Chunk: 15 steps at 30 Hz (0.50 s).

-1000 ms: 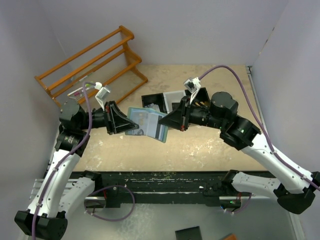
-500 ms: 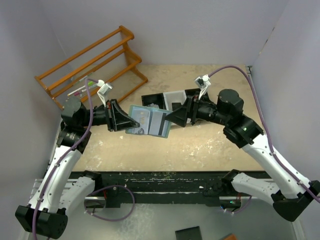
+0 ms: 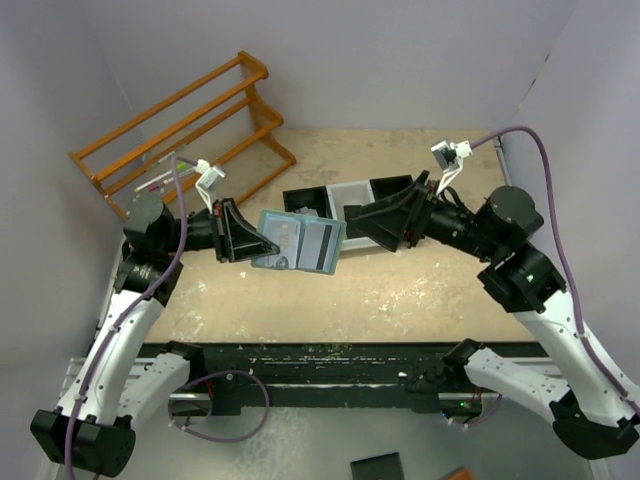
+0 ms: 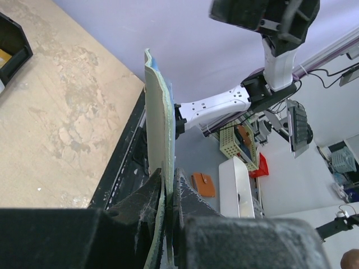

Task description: Take the credit cards out of the card holder

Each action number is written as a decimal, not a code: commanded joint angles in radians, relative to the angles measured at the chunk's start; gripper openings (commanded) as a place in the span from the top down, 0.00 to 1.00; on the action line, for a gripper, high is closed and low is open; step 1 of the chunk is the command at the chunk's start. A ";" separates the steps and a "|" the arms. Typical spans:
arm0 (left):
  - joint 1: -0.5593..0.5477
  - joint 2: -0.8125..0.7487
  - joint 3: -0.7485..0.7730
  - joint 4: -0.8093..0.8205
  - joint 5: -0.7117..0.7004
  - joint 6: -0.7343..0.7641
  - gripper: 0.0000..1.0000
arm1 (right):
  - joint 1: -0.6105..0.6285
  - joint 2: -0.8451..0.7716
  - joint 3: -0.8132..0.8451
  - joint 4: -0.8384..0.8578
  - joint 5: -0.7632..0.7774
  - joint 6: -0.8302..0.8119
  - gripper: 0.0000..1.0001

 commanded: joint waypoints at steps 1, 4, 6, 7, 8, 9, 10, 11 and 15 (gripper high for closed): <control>0.006 0.004 0.041 0.065 0.015 0.004 1.00 | 0.006 0.028 -0.085 0.311 -0.207 0.171 0.39; 0.006 0.012 0.033 0.131 0.038 -0.033 1.00 | 0.077 0.052 -0.174 0.485 -0.226 0.235 0.43; 0.006 0.016 0.036 0.144 0.042 -0.033 1.00 | 0.138 0.084 -0.171 0.511 -0.220 0.220 0.43; 0.006 0.018 0.038 0.147 0.045 -0.031 1.00 | 0.164 0.105 -0.162 0.512 -0.218 0.211 0.43; 0.006 0.021 0.040 0.150 0.048 -0.033 1.00 | 0.182 0.123 -0.155 0.512 -0.218 0.206 0.44; 0.006 0.023 0.041 0.154 0.052 -0.035 1.00 | 0.194 0.141 -0.152 0.514 -0.222 0.205 0.44; 0.006 0.026 0.043 0.158 0.055 -0.036 1.00 | 0.199 0.153 -0.156 0.524 -0.223 0.208 0.45; 0.006 0.027 0.044 0.160 0.057 -0.038 1.00 | 0.200 0.163 -0.163 0.532 -0.225 0.211 0.45; 0.006 0.028 0.047 0.178 0.076 -0.052 1.00 | 0.202 0.182 -0.185 0.562 -0.225 0.210 0.46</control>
